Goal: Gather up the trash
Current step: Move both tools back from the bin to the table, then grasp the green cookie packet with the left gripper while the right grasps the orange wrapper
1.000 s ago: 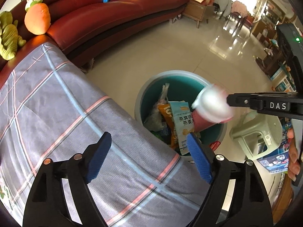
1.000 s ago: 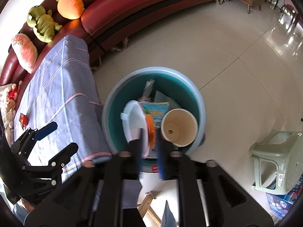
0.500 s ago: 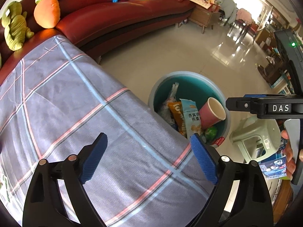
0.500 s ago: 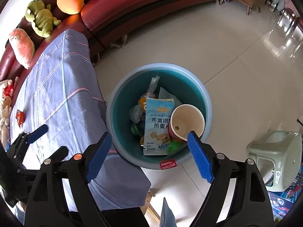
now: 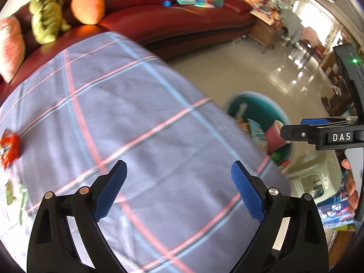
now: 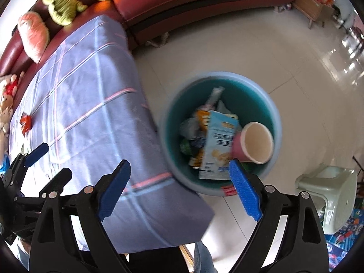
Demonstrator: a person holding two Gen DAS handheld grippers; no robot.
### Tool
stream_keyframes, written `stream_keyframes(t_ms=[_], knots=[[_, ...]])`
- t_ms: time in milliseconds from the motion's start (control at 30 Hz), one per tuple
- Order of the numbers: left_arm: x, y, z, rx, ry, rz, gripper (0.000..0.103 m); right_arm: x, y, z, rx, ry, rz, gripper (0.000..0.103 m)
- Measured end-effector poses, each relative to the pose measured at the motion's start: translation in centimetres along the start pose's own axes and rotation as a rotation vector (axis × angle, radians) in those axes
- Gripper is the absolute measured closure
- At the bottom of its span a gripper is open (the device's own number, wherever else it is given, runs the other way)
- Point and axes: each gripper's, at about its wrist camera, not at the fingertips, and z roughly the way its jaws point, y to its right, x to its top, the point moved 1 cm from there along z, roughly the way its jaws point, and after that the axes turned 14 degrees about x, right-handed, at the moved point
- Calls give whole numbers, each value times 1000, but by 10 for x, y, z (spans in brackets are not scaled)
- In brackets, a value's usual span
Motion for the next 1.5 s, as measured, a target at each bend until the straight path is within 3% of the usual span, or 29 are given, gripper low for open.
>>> stream_keyframes(t_ms=[200,433,600,933,1000,1100,1500], knots=[[-20,-76,-5,82,-7,-101,10,5,-67,23,8,-49,-111,19],[-54,-186,-9,186,-55,-355,10,10,-155,54,27,-107,-237,19],[-79,-241,2,235,-113,-520,10,18,-209,82,45,-159,-300,19],[-74,-271,38,217,-141,-601,12,45,-296,134,55,-245,-370,19],[-75,-279,41,256,-129,-605,41,51,-311,141,52,-249,-389,19],[-77,-293,41,246,-114,-588,51,57,-333,153,48,-261,-412,19],[-89,-390,27,297,-71,-636,51,74,-440,215,106,-331,-600,19]])
